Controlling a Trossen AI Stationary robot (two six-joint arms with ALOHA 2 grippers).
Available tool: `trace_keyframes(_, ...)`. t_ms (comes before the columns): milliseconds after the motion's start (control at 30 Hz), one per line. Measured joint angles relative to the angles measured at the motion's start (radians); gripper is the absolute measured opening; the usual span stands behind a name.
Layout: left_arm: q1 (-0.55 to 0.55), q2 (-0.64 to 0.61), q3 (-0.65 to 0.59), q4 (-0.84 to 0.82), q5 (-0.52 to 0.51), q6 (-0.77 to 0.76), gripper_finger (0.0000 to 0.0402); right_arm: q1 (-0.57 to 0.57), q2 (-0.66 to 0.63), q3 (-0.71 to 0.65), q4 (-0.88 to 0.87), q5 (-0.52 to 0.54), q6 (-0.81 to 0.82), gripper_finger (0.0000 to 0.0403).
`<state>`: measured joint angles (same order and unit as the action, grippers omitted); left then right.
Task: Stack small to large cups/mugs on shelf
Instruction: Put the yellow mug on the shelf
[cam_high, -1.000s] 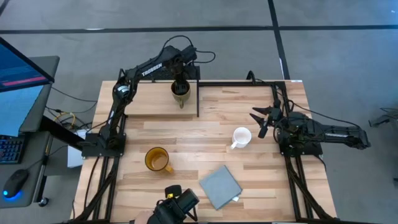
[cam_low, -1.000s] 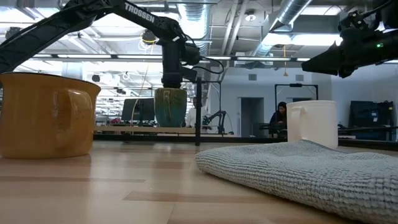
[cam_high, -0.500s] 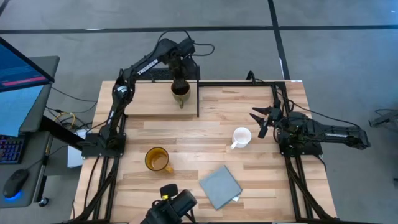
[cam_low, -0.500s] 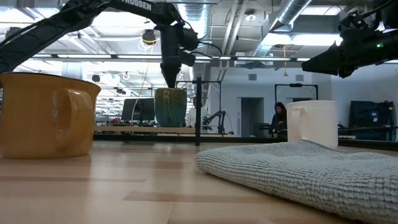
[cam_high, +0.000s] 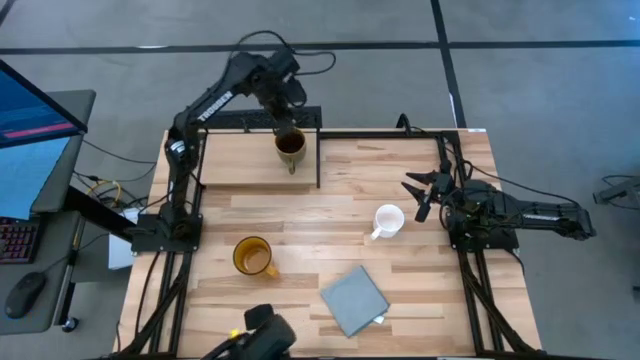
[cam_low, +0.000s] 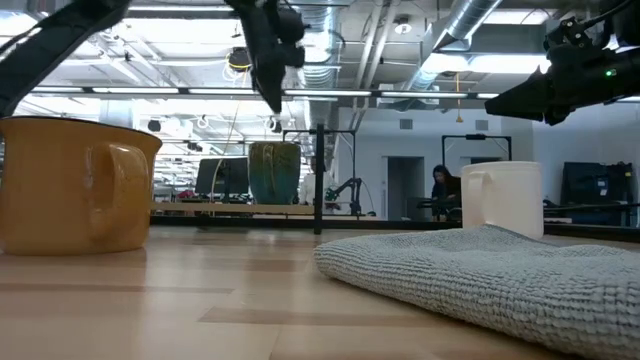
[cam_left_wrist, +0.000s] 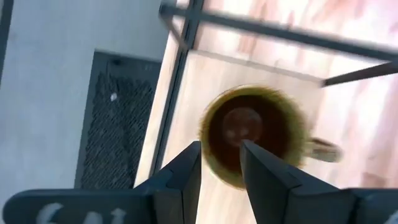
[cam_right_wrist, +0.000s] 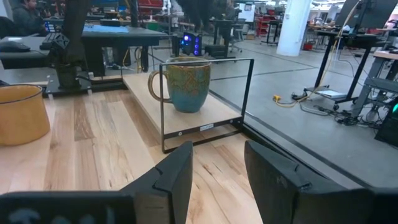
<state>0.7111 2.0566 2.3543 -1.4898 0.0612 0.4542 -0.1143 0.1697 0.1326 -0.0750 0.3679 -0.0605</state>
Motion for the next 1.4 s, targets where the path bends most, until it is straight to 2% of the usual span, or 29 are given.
trace_keyframes(167, 0.012, -0.095, 0.0, 0.012, 0.148, -0.031, 0.0103, 0.0, 0.0, 0.0, 0.0, 0.0, 0.0, 0.0169)
trace_keyframes(333, 0.0, -0.185, -0.001, 0.007, 0.204, -0.059, 0.0103, 0.0, 0.0, 0.0, 0.0, 0.0, 0.0, 0.0169)
trace_keyframes(567, -0.061, -0.264, -0.003, -0.084, 0.183, -0.128, 0.0103, 0.0, 0.0, 0.0, 0.0, 0.0, 0.0, 0.0169)
trace_keyframes(700, -0.103, -0.301, -0.003, -0.082, 0.132, -0.165, 0.0103, 0.0, 0.0, 0.0, 0.0, 0.0, 0.0, 0.0169)
trace_keyframes(967, -0.196, -0.365, -0.003, -0.079, 0.132, -0.171, 0.0103, 0.0, 0.0, 0.0, 0.0, 0.0, 0.0, 0.0169)
trace_keyframes(1200, -0.263, -0.403, -0.004, -0.011, 0.084, -0.167, 0.0103, 0.0, 0.0, 0.0, 0.0, -0.003, 0.001, 0.0169)
trace_keyframes(1400, -0.291, -0.491, -0.004, -0.003, 0.055, -0.207, 0.0103, 0.0, 0.0, 0.0, 0.0, -0.003, 0.001, 0.0169)
